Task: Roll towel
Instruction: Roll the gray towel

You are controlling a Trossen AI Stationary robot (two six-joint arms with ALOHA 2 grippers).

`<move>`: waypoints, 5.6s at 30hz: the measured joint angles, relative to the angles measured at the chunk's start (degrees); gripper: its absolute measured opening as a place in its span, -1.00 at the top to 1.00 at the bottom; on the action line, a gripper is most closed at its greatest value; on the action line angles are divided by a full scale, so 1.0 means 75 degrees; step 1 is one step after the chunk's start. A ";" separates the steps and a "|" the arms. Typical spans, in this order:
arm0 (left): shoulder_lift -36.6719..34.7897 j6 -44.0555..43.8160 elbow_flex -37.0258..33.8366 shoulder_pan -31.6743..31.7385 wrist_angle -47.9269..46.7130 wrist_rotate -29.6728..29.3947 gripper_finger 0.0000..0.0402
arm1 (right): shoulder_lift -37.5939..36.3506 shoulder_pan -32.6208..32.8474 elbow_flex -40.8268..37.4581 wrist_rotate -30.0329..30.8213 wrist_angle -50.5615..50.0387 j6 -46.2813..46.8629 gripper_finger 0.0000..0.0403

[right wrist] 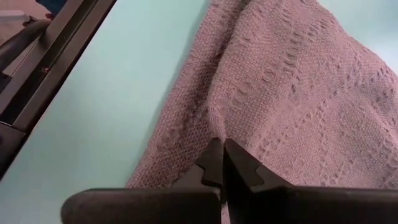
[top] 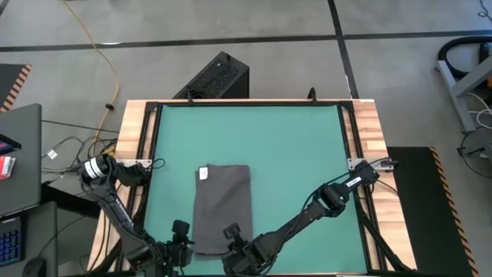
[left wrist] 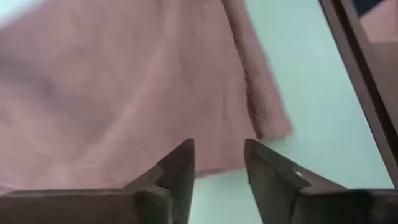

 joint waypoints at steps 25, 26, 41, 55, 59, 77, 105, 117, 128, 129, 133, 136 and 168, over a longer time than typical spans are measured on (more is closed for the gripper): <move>0.0791 -0.0366 0.0038 0.0157 0.0369 0.0760 0.39 | 0.0003 -0.0052 0.0000 -0.0050 0.0007 0.0009 0.90; 0.0790 -0.0406 0.0110 0.0146 0.0267 0.0783 0.42 | 0.0003 -0.0052 0.0000 -0.0050 0.0015 0.0009 0.90; 0.0854 -0.0133 0.0808 0.0280 -0.0660 0.0538 0.98 | 0.0003 -0.0058 0.0000 -0.0032 0.0048 -0.0001 0.90; 0.1209 -0.0141 0.1873 0.0280 -0.0891 0.0029 1.00 | 0.0003 0.0014 0.0023 0.1301 -0.0329 0.1002 0.90; 0.1495 -0.0226 0.1867 0.0259 -0.0988 0.0123 1.00 | 0.0003 0.0207 0.0026 0.1711 -0.0355 0.1137 0.90; 0.1749 -0.0521 0.1864 0.0204 -0.0703 0.0400 1.00 | 0.0003 0.0513 0.0026 0.2622 -0.0716 0.1343 0.90; 0.1746 -0.0538 0.1873 0.0183 -0.0963 0.0833 1.00 | -0.0647 0.0270 0.0026 -0.0546 -0.1254 0.0786 0.59; 0.1740 -0.0533 0.1870 0.0152 -0.0831 0.0442 1.00 | -0.1249 0.0528 0.0047 -0.0465 -0.1798 0.0939 0.12; 0.1740 -0.0471 0.1870 0.0111 -0.0374 0.0132 1.00 | -0.1179 0.1927 0.0020 0.2418 -0.2979 0.3793 0.12; 0.1740 -0.0478 0.1870 0.0111 -0.0374 0.0131 1.00 | -0.1158 0.1954 0.0022 0.2545 -0.2786 0.3814 0.12; 0.1739 -0.0606 0.1870 0.0111 -0.0366 -0.0024 1.00 | -0.0882 0.1772 -0.0016 0.2610 -0.2190 0.3824 0.12; 0.1737 -0.0623 0.1870 0.0102 -0.0361 -0.0201 1.00 | -0.0650 0.1593 -0.0233 0.2845 -0.2067 0.3755 0.13; 0.1737 -0.0850 0.1867 0.0105 -0.0348 -0.0669 1.00 | -0.0516 0.1106 -0.1137 0.1780 -0.0356 0.5282 -0.01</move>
